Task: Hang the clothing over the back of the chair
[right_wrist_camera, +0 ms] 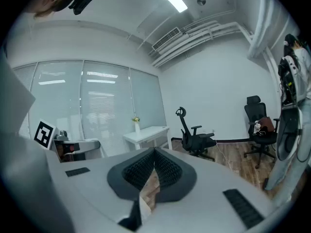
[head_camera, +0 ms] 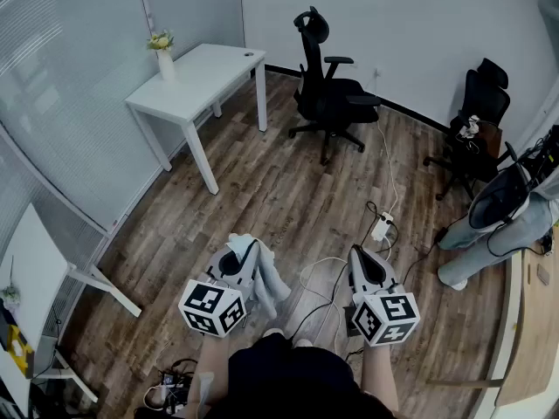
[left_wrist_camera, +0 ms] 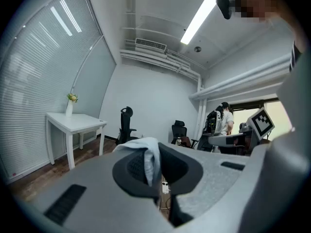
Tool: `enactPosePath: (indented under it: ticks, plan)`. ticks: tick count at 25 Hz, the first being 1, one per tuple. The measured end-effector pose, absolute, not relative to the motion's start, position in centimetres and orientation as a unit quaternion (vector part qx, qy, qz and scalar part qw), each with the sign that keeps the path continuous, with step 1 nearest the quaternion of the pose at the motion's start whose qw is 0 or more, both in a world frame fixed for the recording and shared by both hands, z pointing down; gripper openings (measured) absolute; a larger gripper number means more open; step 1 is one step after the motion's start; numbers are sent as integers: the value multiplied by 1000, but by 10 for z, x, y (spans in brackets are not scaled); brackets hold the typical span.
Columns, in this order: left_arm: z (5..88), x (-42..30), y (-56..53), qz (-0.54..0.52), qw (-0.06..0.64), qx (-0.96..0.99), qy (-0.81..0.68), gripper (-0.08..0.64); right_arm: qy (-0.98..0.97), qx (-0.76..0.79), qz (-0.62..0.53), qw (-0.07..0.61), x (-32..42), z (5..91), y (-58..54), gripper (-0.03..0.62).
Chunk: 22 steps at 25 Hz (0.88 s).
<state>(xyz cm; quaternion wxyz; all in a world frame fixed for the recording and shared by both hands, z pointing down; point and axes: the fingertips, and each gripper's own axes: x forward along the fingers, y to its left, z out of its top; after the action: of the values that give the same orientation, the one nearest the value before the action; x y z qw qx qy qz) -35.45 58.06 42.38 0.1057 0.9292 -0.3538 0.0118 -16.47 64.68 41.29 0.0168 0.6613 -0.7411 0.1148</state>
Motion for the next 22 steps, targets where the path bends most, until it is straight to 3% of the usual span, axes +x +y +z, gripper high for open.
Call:
enactPosePath:
  ticks: [22]
  plan:
    - [433,-323,607,11,108,924,-366,15,-758,641,122,-4,-138,423,669,28]
